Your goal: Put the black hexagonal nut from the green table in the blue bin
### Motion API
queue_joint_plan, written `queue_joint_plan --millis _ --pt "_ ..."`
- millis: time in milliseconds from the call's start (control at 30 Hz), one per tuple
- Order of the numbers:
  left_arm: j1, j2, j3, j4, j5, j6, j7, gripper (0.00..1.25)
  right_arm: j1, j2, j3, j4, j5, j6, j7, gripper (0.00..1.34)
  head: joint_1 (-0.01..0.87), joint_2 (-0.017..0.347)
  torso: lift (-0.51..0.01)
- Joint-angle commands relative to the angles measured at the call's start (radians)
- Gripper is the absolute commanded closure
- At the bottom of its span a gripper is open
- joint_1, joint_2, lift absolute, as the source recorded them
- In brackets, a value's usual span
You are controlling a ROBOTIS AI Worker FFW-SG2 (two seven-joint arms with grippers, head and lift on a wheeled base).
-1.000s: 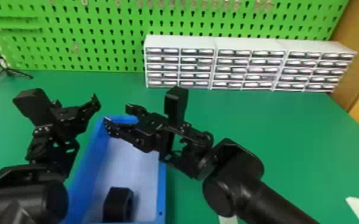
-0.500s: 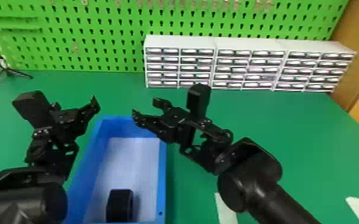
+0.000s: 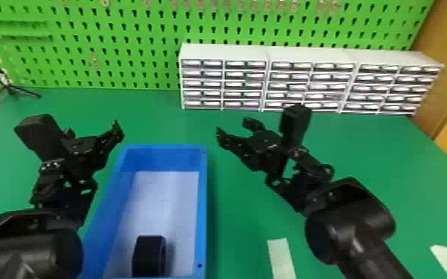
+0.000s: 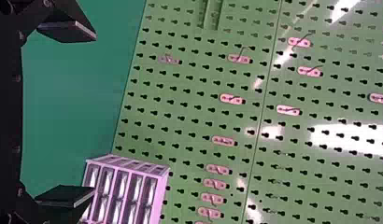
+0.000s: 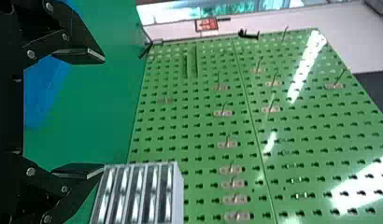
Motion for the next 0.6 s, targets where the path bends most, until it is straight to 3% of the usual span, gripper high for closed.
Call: queue_joint_plan --millis 0,567 --pt "0.0 0.0 0.0 0.0 0.0 0.0 0.0 0.13 0.043 0.014 -0.094 -0.021 0.042 0.019 0.0 0.44 0.692 0.008 -0.097" --pt "0.002 0.0 0.002 -0.005 0.005 0.0 0.0 0.13 0.158 0.057 -0.348 -0.095 0.157 0.055 0.0 0.43 0.692 0.008 -0.097"
